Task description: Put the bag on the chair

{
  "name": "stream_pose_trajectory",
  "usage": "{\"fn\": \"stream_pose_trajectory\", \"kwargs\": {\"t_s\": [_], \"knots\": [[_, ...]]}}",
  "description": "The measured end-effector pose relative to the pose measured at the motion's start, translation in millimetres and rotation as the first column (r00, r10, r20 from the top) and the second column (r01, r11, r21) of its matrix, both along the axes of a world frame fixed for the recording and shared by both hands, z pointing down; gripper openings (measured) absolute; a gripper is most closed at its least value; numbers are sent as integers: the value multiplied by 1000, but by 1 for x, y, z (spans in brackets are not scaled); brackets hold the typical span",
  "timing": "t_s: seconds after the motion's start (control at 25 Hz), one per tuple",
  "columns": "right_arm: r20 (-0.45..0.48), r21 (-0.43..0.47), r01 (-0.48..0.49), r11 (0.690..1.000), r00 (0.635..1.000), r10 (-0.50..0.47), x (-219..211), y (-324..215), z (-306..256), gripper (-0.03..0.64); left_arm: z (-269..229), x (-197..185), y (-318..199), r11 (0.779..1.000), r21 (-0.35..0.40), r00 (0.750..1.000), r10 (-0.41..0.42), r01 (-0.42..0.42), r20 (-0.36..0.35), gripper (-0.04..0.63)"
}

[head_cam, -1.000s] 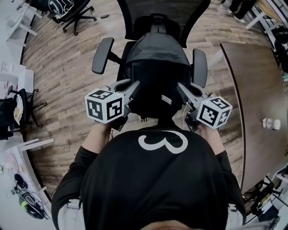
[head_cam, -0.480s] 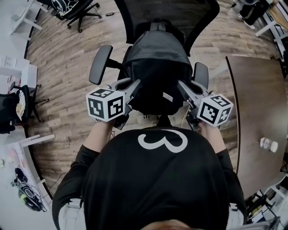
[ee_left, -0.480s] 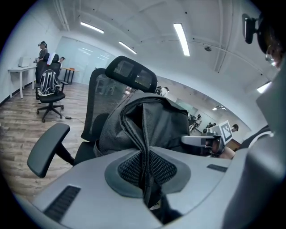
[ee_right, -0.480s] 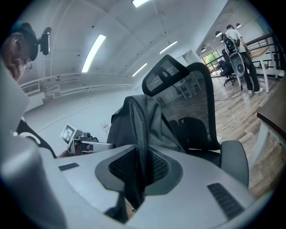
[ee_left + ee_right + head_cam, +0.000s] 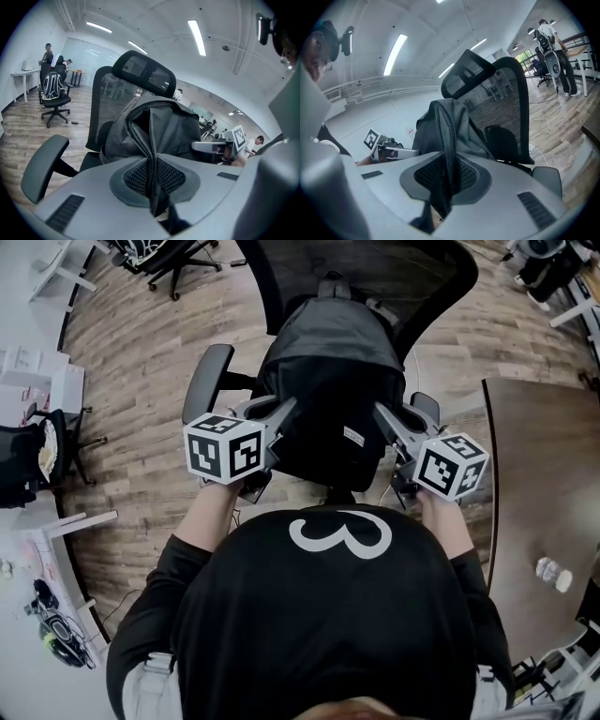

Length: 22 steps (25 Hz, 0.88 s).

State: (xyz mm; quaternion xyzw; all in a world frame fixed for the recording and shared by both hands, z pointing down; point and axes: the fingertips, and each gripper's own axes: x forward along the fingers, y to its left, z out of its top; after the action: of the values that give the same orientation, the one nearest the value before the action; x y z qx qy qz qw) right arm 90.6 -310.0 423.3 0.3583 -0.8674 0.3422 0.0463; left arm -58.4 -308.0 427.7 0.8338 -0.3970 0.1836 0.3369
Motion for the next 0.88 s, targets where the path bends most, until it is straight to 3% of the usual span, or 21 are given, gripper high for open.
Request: {"fn": "stream_pose_trajectory", "kwargs": {"t_s": [0.88], "knots": [[-92, -78, 30, 996, 995, -37, 0, -88, 73, 58, 72, 3, -95, 998, -44, 997, -36, 39, 66, 43]]}}
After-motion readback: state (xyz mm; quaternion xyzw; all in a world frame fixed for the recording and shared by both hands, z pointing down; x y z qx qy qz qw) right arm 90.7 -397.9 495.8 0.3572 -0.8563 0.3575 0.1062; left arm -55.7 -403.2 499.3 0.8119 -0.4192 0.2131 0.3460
